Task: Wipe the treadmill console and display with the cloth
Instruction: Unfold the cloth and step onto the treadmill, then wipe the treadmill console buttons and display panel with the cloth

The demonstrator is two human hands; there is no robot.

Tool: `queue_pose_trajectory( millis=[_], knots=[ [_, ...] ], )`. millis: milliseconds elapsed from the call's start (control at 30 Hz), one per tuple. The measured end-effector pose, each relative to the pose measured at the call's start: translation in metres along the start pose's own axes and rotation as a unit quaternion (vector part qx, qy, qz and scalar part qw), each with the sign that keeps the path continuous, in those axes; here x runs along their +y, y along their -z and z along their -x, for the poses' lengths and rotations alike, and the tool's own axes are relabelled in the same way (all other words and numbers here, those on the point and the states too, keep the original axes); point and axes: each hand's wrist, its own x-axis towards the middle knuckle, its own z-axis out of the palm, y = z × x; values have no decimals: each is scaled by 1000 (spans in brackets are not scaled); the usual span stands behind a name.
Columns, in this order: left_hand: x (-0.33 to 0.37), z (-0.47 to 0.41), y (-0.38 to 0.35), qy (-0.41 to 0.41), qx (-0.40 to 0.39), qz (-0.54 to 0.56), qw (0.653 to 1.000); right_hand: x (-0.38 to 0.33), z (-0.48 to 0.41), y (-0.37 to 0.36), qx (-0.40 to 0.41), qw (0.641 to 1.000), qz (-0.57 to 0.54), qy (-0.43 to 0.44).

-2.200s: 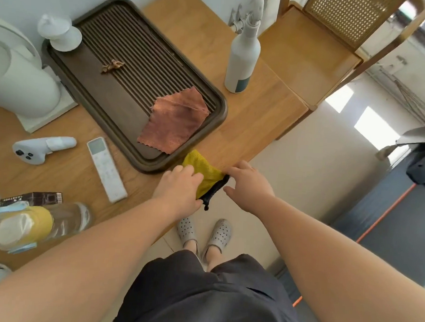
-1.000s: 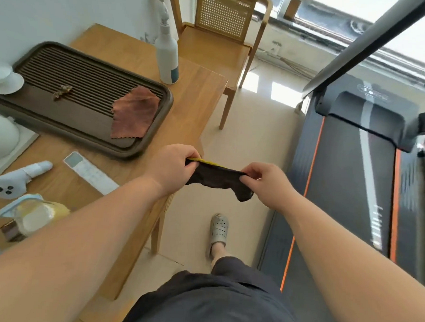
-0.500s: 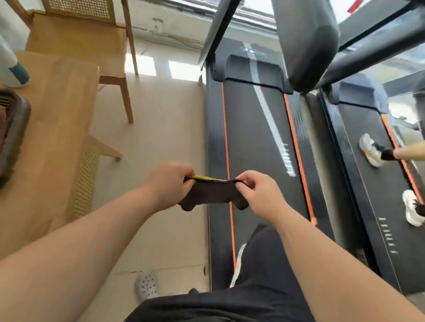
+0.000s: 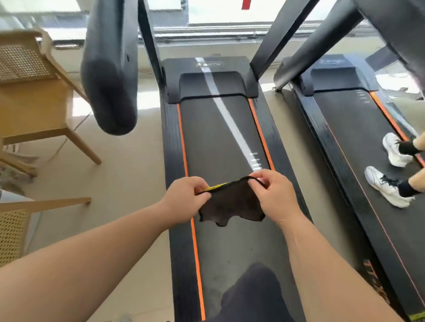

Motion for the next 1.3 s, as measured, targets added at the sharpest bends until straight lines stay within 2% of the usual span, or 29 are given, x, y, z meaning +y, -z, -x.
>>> queue_pose_trajectory(
  millis=[100,200,333,467,567,733,933,1167,1300],
  knots=[
    [74,-19,19,56,44,32,997,-6,-32,72,-20,998,52,42],
    [144,-34,54,49,76,39,995,-41,-66,133,-20,996,50,64],
    [219,-58,111,31,118,61,991,-107,-113,187,42,996,2,72],
    [260,-100,157,10,167,60,984,-161,-163,215,96,988,-62,103],
    [263,-140,175,16,182,72,980,-180,-211,218,113,984,-67,120],
    [247,-228,207,10,181,97,979,-197,-304,203,89,986,-55,127],
    [247,-328,286,-4,145,101,984,-255,-405,194,164,972,-40,162],
    [237,-424,382,-13,205,-9,979,-321,-531,195,197,959,-19,203],
    [222,-472,401,18,233,-40,971,-326,-598,187,186,967,-10,172]
  ],
)
